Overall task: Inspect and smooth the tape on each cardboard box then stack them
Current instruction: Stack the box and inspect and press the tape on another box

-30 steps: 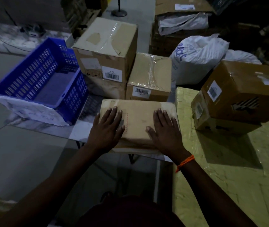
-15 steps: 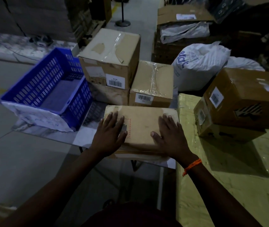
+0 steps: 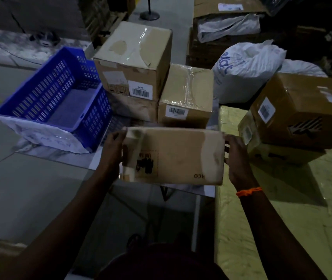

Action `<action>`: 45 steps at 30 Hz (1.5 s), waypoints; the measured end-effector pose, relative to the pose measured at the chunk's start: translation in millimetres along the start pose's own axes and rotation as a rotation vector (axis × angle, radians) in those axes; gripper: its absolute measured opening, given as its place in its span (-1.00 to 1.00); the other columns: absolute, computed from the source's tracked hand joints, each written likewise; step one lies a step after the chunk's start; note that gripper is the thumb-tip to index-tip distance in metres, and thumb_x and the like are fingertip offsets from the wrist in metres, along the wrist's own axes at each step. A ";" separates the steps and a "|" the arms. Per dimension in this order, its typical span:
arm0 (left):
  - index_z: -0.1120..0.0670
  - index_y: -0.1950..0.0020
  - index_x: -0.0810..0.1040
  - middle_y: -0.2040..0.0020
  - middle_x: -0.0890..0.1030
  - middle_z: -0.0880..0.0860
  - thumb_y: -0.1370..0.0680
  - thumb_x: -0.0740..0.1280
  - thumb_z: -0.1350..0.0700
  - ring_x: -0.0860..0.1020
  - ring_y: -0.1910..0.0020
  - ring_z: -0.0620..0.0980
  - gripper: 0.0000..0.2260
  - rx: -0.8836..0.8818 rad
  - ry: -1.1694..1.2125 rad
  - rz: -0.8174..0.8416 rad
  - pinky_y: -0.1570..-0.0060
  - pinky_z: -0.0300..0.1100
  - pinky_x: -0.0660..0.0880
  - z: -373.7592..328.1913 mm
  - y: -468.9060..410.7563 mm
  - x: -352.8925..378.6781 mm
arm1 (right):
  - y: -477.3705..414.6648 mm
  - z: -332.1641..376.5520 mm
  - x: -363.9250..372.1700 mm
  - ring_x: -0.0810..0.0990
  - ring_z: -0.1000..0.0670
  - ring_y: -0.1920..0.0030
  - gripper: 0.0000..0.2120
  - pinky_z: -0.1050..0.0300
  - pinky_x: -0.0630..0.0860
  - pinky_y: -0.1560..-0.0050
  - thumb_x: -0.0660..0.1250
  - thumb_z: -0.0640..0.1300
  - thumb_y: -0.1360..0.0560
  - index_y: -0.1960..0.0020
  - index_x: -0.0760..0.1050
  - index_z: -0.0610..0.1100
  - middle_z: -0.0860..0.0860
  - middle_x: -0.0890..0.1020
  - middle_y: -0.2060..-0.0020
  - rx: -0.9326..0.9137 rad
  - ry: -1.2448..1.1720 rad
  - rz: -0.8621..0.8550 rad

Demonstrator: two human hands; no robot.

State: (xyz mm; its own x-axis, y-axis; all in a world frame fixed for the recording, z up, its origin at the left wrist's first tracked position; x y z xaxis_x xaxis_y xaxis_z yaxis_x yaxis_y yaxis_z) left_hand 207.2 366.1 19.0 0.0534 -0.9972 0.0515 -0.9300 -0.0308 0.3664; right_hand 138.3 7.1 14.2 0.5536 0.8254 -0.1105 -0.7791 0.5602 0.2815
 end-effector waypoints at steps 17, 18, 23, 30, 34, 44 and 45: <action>0.08 -0.40 0.43 -0.24 0.56 0.02 -0.58 0.44 0.15 0.58 -0.24 0.06 -0.59 0.011 -0.236 0.018 -0.08 -0.03 0.62 104.7 32.9 -15.0 | 50.7 -102.3 -17.0 0.61 -0.09 -0.21 -0.54 -0.26 0.60 -0.22 0.51 -0.05 -0.50 -0.36 0.52 -0.04 -0.03 0.62 -0.22 -0.015 0.263 -0.031; 0.08 -0.41 0.42 -0.28 0.55 0.04 -0.58 0.45 0.11 0.57 -0.25 0.06 -0.57 0.034 -0.289 0.022 -0.12 0.02 0.62 103.8 30.9 -14.1 | 49.1 -100.3 -15.9 0.59 -0.11 -0.24 -0.54 -0.24 0.57 -0.26 0.50 -0.08 -0.52 -0.38 0.50 -0.07 -0.07 0.59 -0.25 -0.038 0.321 -0.040; 0.15 -0.53 0.31 -0.46 0.37 0.14 -0.53 0.34 -0.15 0.36 -0.39 0.01 -0.35 0.376 -0.729 0.041 -0.30 -0.06 0.40 90.2 22.5 -1.5 | 46.0 -74.0 15.8 0.26 -0.24 -0.55 -0.32 -0.14 0.30 -0.50 0.42 -0.05 -0.59 -0.60 0.24 -0.22 -0.25 0.29 -0.55 -0.381 0.778 -0.007; 0.04 -0.64 0.16 -0.67 0.07 0.14 -0.64 0.09 -0.23 -0.03 -0.65 0.14 -0.37 0.646 -1.344 0.247 -0.57 0.26 0.06 64.1 -4.9 65.8 | 12.4 -58.1 83.4 -0.11 -0.11 -0.67 -0.28 -0.11 -0.14 -0.62 0.17 0.23 -0.66 -0.68 0.04 -0.07 -0.11 0.00 -0.68 -0.500 1.087 0.264; 0.04 -0.68 -0.05 -0.68 -0.14 0.14 -0.68 0.04 -0.26 -0.18 -0.65 0.14 -0.33 0.531 -1.477 0.373 -0.59 0.21 -0.14 72.2 -27.9 89.7 | 1.0 -61.9 95.6 -0.19 -0.10 -0.67 -0.30 -0.14 -0.27 -0.60 0.04 0.26 -0.69 -0.70 -0.06 -0.03 -0.07 -0.09 -0.68 -0.506 1.166 0.298; 0.00 -0.68 -0.08 -0.68 -0.16 0.11 -0.56 -0.22 -0.37 -0.16 -0.65 0.12 -0.23 0.530 -1.491 0.361 -0.57 0.16 -0.19 83.8 -37.5 90.0 | -7.0 -73.0 96.8 -0.17 -0.12 -0.67 -0.29 -0.21 -0.21 -0.62 -0.09 0.26 -0.64 -0.70 -0.05 -0.03 -0.09 -0.07 -0.68 -0.516 1.230 0.303; 0.01 -0.68 -0.08 -0.68 -0.16 0.11 -0.56 -0.23 -0.38 -0.16 -0.65 0.12 -0.23 0.535 -1.486 0.362 -0.57 0.18 -0.18 83.2 -34.7 89.2 | -6.1 -73.0 96.0 -0.19 -0.12 -0.67 -0.29 -0.21 -0.21 -0.62 -0.09 0.26 -0.64 -0.70 -0.07 -0.03 -0.08 -0.09 -0.68 -0.508 1.230 0.317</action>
State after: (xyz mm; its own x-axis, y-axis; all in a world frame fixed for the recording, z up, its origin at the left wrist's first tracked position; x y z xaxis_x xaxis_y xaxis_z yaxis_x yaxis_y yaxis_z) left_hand 214.0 272.6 -66.4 -0.2695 -0.1290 -0.9543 -0.8456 0.5059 0.1704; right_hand 174.7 88.0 -67.7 -0.0757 0.3008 -0.9507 -0.9912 0.0810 0.1045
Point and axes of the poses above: each hand's wrist, its own y-axis away from the middle knuckle, its own x-axis out of the palm, z = x × y, the point moved 6 cm from there along -y, towards the middle knuckle
